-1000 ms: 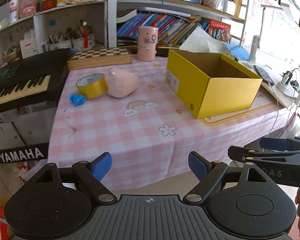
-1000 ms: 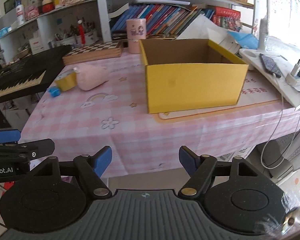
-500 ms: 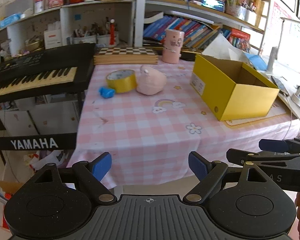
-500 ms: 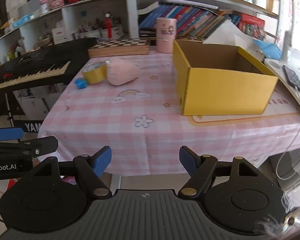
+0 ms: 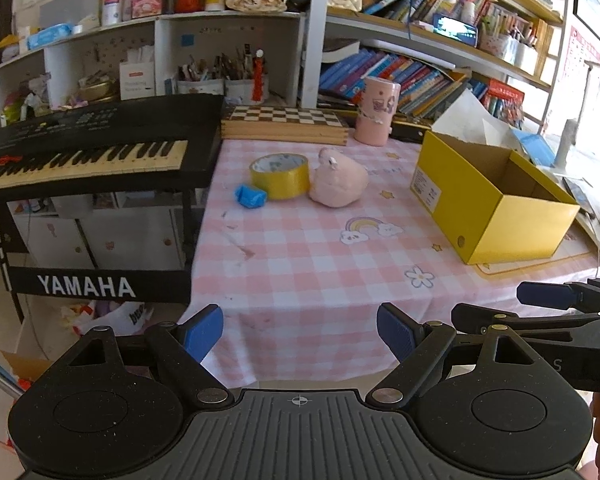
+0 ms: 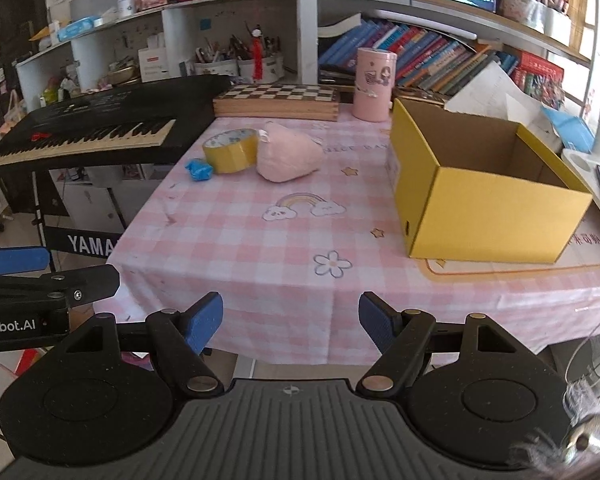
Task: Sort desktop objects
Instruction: 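Move both tools toward the pink plush pig and the blue object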
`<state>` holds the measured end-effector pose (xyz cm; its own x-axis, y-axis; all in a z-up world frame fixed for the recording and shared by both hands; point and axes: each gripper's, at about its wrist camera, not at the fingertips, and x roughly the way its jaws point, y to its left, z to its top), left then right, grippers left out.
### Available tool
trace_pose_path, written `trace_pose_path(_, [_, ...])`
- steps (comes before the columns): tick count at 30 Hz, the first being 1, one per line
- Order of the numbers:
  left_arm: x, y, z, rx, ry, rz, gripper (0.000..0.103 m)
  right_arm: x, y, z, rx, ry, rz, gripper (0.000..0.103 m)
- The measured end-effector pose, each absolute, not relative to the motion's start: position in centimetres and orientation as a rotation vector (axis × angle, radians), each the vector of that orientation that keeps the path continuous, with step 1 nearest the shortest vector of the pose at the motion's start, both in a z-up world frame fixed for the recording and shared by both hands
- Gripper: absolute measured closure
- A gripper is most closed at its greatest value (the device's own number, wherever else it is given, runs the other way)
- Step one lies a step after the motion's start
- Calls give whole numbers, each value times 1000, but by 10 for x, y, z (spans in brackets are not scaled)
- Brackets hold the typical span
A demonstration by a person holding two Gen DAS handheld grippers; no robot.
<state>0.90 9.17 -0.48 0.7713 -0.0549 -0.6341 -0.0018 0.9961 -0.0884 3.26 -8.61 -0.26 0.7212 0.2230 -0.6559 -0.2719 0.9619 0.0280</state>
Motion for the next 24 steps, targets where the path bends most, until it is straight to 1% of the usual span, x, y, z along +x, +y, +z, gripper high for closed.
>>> trace_pose_path(14, [27, 102, -10, -107, 705, 14, 17, 56, -73, -5, -94, 722, 320, 29])
trace_pose_path(24, [73, 105, -17, -125, 731, 61, 17, 105, -68, -10, -107, 741, 361, 29])
